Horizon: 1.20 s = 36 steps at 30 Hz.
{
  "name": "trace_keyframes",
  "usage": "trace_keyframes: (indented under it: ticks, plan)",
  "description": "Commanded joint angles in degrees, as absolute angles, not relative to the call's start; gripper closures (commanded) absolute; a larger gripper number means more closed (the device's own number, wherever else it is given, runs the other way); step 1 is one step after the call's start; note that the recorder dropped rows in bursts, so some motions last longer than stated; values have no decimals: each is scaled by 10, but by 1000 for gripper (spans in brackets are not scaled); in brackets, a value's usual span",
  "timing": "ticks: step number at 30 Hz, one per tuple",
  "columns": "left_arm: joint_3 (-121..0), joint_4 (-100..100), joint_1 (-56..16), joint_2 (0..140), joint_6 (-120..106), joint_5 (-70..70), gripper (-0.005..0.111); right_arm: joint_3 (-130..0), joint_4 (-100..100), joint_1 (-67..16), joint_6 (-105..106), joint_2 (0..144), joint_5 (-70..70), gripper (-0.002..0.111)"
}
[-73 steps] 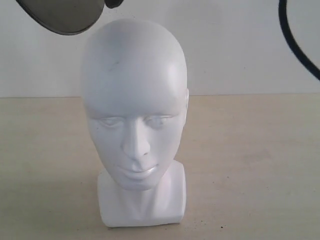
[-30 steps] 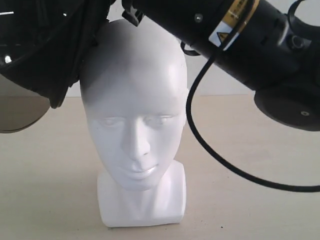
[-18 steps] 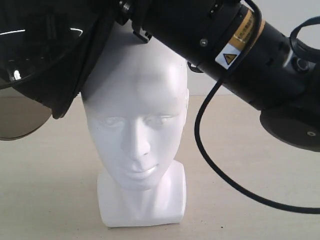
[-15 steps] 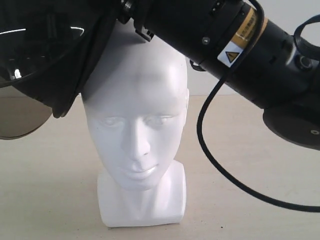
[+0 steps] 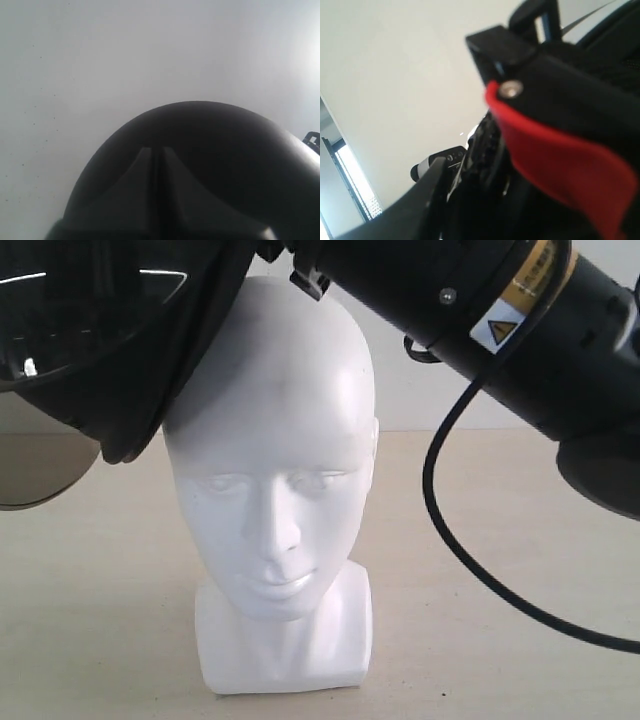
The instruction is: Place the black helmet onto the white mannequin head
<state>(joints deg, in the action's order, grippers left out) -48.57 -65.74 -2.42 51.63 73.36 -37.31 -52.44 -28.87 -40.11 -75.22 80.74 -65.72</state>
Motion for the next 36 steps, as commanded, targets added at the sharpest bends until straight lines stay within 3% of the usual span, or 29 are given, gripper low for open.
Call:
trace_keyframes:
  ticks: [1,36]
  plan:
    - [-491,-658,-26,519,738,-381,103,-533,-264,-388,-705,783,-700,108]
    - [-494,-679,-26,582,750,-479,103,-429,-277,-285,-703,710,-700,108]
